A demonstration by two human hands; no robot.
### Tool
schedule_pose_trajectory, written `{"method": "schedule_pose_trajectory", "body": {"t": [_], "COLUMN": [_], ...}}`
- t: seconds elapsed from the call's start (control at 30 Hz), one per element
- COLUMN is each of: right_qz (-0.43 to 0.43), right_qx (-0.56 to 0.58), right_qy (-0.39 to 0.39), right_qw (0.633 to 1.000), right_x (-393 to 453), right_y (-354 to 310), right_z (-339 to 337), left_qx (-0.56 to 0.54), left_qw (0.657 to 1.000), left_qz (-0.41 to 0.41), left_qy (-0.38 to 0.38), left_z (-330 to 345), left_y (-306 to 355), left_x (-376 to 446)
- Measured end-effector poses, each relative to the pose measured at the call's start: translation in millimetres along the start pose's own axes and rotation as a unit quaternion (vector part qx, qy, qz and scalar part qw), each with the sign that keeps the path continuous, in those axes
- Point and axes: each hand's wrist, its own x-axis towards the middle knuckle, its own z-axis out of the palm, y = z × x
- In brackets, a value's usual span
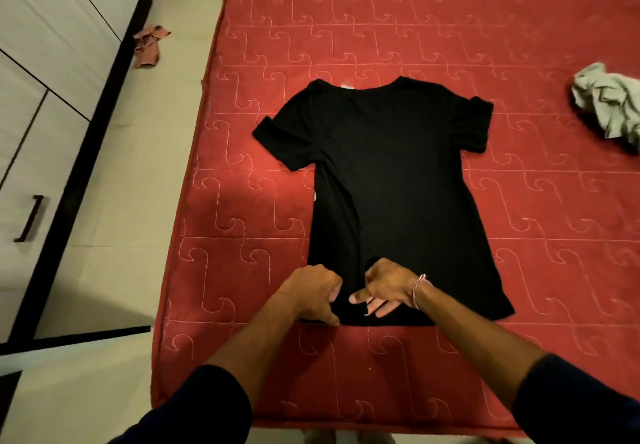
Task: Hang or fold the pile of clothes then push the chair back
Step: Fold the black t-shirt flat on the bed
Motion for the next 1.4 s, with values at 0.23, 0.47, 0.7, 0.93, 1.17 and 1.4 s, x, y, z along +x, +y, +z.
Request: {"method": "schedule_pose_trajectory", "body": {"t": [0.23, 0.47, 0.7, 0.93, 1.17, 1.4], "right_qz": [0.031, 0.056, 0.031, -0.132, -0.305, -0.265], "right_qx": [0.146, -0.163, -0.281, -0.173, -0.205, -0.205], "right_qy": [0.002, 0.179, 0.238, 0.363, 0.383, 0.273], "right_qw": [0.989, 0.969, 0.929, 0.906, 0.847, 0.902], "right_x": [-20.6, -15.0, -12.5, 20.1, 89.7, 133.4], "right_y": [14.4, 21.4, 0.8, -57.2, -134.1, -152.1], "right_z": [7.1, 23.0, 5.0, -28.4, -74.5, -106.7], "left_qx": [0.015, -0.002, -0.185, -0.357, -0.621, -0.775], "left_qw": [0.999, 0.999, 0.980, 0.891, 0.649, 0.419], "left_qz": [0.023, 0.021, -0.044, -0.156, -0.294, -0.320], "left_qy": [-0.029, -0.035, 0.058, 0.234, 0.326, 0.350], "left_z": [-3.0, 4.3, -14.3, -60.0, -113.9, -162.8], "left_y": [4.3, 3.0, -9.5, -45.5, -102.9, -120.5], "left_x": [-14.4, -17.3, -10.2, 23.5, 109.0, 137.7]}}
